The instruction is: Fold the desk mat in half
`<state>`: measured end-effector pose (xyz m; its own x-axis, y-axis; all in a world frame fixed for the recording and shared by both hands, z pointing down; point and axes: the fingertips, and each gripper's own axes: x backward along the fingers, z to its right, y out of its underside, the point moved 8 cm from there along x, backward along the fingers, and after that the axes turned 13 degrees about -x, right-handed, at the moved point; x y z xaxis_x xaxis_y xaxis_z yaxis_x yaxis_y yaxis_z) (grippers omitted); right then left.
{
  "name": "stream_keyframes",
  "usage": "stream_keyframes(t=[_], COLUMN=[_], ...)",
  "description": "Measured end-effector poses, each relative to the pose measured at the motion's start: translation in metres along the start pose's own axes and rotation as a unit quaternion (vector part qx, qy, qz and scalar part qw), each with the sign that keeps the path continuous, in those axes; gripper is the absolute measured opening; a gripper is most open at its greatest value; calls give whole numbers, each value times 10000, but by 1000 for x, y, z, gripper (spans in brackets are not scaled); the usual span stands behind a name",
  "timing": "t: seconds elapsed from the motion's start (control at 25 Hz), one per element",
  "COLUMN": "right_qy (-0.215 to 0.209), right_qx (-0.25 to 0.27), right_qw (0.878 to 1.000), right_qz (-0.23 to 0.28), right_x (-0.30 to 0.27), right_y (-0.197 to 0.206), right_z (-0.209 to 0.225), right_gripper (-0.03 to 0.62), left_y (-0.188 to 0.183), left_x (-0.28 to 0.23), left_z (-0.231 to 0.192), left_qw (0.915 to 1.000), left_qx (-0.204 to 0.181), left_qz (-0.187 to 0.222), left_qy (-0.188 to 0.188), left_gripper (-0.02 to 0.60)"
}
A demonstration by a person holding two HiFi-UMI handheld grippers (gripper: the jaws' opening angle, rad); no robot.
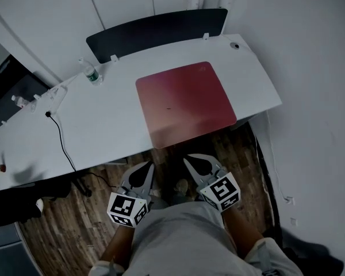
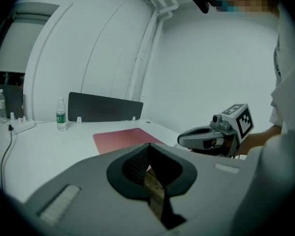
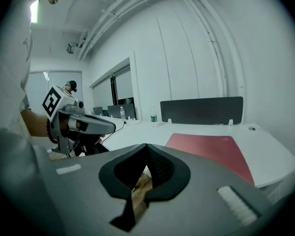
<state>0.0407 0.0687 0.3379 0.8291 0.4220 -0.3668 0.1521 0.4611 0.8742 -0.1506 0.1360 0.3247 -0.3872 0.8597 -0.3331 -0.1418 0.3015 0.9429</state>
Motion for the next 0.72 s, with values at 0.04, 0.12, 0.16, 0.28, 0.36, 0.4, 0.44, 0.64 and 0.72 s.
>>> stream_keyframes(t=[0.04,0.12,0.16,0.28,0.36,0.4,0.44,0.64,0.72], right_qy=[-12,-23,-19,-31,-34,-23,-8,37,52], right_qx=[-17,-18,-9,37,101,125,132,138,125], right_qw=[10000,10000,10000,9999,9998,9998,9997,9993,9990], right_qz=[-18,-42,-56,-115,-154,-171,-191,-347,-435], right_x=[-1,-5,-8,-20,-26,-29,-32,-54,-67], right_y=[0,0,1,3,3,3,3,13,20], right_z=[3,7,8,8,7,7,8,11,13], right_gripper=[6,7,7,8,8,8,8,8,8], left_y=[0,0,2,6,10,12,13,26,32], left_x=[-2,-5,-7,-10,-12,-14,-16,-22,-24], left_z=[-1,-4,-7,-17,-23,-25,-27,-40,-46], left_qw=[10000,9999,9999,9998,9996,9995,9994,9988,9985], left_qx=[16,22,16,52,66,54,37,-5,21], left_qz=[-34,-100,-129,-204,-262,-298,-334,-466,-505], left_qy=[-20,-47,-52,-30,23,57,89,178,209], left_gripper=[18,18,18,18,18,18,18,18,18])
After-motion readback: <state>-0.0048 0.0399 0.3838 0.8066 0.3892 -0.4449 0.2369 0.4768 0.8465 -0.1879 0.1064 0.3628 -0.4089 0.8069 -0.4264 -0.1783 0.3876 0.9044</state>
